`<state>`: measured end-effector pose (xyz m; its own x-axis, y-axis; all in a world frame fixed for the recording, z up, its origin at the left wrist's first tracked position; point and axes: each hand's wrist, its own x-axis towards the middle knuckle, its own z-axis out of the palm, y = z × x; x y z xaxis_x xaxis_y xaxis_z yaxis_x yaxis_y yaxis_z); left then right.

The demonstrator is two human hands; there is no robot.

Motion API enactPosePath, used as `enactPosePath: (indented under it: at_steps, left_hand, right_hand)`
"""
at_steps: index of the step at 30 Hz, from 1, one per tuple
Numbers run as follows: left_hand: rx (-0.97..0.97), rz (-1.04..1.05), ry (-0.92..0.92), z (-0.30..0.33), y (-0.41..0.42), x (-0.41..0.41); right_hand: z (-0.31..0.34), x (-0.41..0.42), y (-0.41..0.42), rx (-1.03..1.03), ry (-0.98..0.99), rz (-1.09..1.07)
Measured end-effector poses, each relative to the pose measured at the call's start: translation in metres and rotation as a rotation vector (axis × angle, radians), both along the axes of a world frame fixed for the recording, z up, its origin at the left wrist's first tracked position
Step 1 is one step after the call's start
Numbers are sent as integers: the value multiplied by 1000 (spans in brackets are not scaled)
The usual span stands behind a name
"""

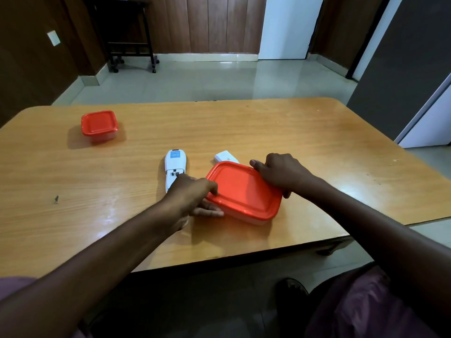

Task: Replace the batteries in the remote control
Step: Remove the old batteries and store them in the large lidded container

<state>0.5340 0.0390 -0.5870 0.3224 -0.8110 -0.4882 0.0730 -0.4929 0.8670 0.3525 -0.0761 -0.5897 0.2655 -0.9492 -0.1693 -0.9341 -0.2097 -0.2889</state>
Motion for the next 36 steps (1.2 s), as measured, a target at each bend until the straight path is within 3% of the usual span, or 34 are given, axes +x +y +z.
enactPosePath:
  at_steps: [2, 5, 7, 8, 11, 15, 18, 24, 28, 33, 36]
  left_hand:
    - [50, -124, -165, 2, 2, 2]
    - [55, -280, -584, 1, 5, 6]
    - [-27, -318, -811, -1, 5, 9]
    - [-93, -325, -838, -3, 4, 11]
    - [-210, -394, -760, -5, 1, 14]
    - [-195, -345, -592, -2, 0, 11]
    - [-147, -301, -440, -2, -1, 12]
    - [-90, -269, -356, -2, -1, 14]
    - [-83, -218, -313, -2, -1, 12]
    - [-75, -167, -308, -8, 0, 7]
    - [-70, -153, -299, -10, 0, 6]
  right_hand:
    - [-2, -5, -6, -6, -140, -36]
    - [-6, -11, -11, 67, -452, -121]
    - [-4, -11, -11, 87, -541, -124]
    - [-4, -11, -10, 86, -544, -118]
    - [2, -8, -5, 87, -374, -115]
    - [-6, -3, 3, 53, -109, -97]
    - [-20, 5, 6, -1, -163, -117]
    - [-20, 14, -1, 47, -260, -70]
    - [-21, 13, -1, -91, -334, -67]
    - [-23, 16, 27, -286, -104, -19]
    - [-26, 20, 51, -316, -81, 29]
